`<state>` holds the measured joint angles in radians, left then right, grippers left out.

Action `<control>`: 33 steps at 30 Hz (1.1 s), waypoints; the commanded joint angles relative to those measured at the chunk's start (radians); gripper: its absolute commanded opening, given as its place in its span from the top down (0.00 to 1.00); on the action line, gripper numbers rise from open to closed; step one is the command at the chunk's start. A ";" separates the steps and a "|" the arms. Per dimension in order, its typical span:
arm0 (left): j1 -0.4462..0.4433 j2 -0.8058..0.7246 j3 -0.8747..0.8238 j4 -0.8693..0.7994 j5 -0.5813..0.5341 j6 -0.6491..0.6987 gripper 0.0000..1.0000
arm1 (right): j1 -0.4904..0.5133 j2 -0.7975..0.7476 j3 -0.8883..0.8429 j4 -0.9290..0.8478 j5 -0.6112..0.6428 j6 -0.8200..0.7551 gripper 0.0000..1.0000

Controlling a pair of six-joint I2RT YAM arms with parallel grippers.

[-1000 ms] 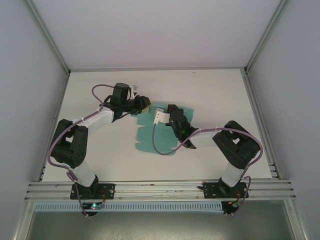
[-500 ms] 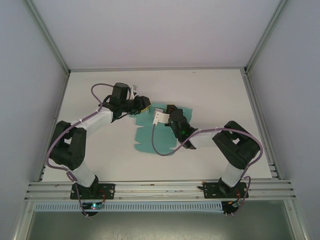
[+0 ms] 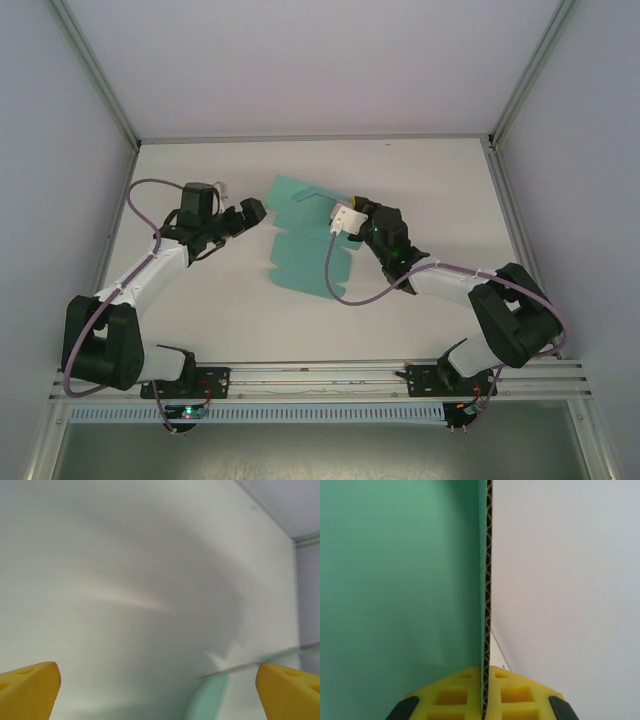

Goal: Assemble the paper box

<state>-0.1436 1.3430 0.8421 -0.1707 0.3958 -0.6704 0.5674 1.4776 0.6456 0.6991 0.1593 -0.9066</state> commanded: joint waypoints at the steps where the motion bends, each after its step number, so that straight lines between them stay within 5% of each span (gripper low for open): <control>1: 0.013 0.016 -0.044 0.017 -0.009 0.103 0.02 | -0.018 -0.029 0.008 -0.084 -0.140 0.095 1.00; 7: 0.011 0.091 -0.079 0.267 0.160 0.137 0.14 | -0.022 -0.020 0.036 -0.131 -0.171 0.116 1.00; 16: -0.052 0.154 -0.104 0.380 0.350 0.230 0.28 | -0.049 -0.015 0.073 -0.125 -0.202 0.201 1.00; 33: -0.068 0.276 -0.219 0.905 0.631 -0.060 0.38 | -0.059 -0.005 0.079 -0.131 -0.144 0.287 1.00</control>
<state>-0.1898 1.5970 0.6445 0.5968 0.9283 -0.6762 0.5064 1.4681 0.6899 0.5167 -0.0002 -0.6636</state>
